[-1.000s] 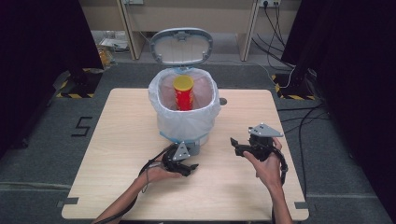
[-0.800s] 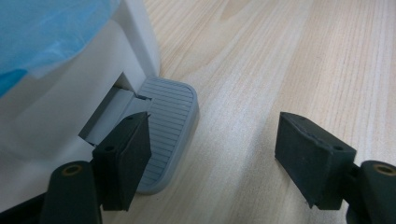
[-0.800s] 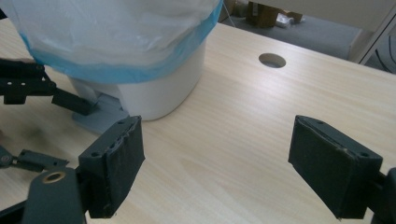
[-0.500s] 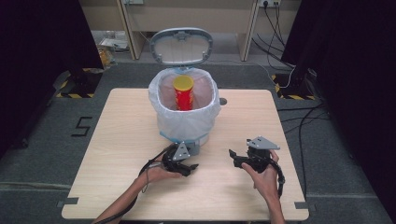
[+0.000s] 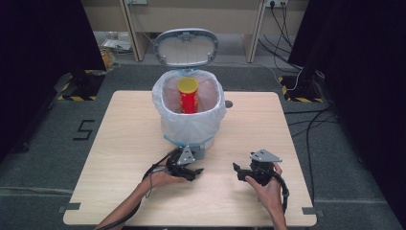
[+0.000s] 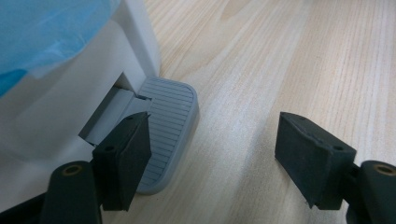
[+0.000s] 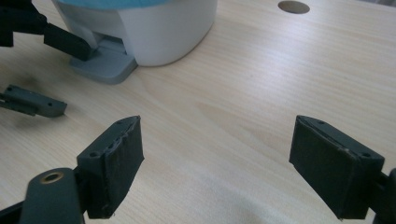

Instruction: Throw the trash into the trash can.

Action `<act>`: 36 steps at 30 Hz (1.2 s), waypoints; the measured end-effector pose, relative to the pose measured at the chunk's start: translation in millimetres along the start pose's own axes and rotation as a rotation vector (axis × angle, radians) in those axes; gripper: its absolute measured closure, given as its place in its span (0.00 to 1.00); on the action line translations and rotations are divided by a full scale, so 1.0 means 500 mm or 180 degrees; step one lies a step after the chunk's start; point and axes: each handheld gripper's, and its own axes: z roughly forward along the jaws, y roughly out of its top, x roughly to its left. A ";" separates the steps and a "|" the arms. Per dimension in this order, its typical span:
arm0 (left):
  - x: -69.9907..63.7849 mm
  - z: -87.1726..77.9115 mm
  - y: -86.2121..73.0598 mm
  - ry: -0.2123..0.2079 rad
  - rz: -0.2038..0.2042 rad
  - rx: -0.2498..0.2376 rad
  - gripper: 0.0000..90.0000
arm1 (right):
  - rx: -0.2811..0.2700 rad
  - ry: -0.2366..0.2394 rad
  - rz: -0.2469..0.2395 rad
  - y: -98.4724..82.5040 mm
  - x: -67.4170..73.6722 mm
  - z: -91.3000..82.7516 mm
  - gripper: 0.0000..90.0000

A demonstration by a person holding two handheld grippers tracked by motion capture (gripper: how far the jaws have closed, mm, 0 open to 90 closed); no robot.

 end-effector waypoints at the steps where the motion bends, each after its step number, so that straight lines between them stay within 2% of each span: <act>1: 0.000 0.000 0.000 0.0000 0.0000 0.0000 0.29 | 0.0000 0.0000 0.0000 0.000 0.000 0.000 0.19; 5: 0.000 0.000 0.000 0.0004 -0.0001 -0.0008 0.29 | 0.0059 -0.0020 -0.0017 -0.013 -0.002 0.004 0.19; 16: 0.000 0.000 0.000 -0.0001 0.0000 0.0000 0.29 | 0.0210 -0.0034 0.0058 -0.048 -0.004 0.008 0.19; 28: 0.000 0.000 0.000 -0.0002 0.0001 0.0000 0.29 | 0.0316 -0.0052 0.0086 -0.069 -0.008 0.011 0.19; 32: 0.000 0.000 0.000 -0.0003 -0.0002 0.0000 0.29 | 0.0429 -0.0105 0.0074 -0.075 -0.011 0.013 0.19; 34: 0.000 0.000 0.000 -0.0003 0.0000 0.0000 0.29 | 0.0508 -0.0088 0.0079 -0.077 -0.012 0.013 0.17; 36: 0.000 0.000 0.000 -0.0003 0.0001 0.0001 0.29 | 0.0514 -0.0082 0.0081 -0.077 -0.012 0.013 0.16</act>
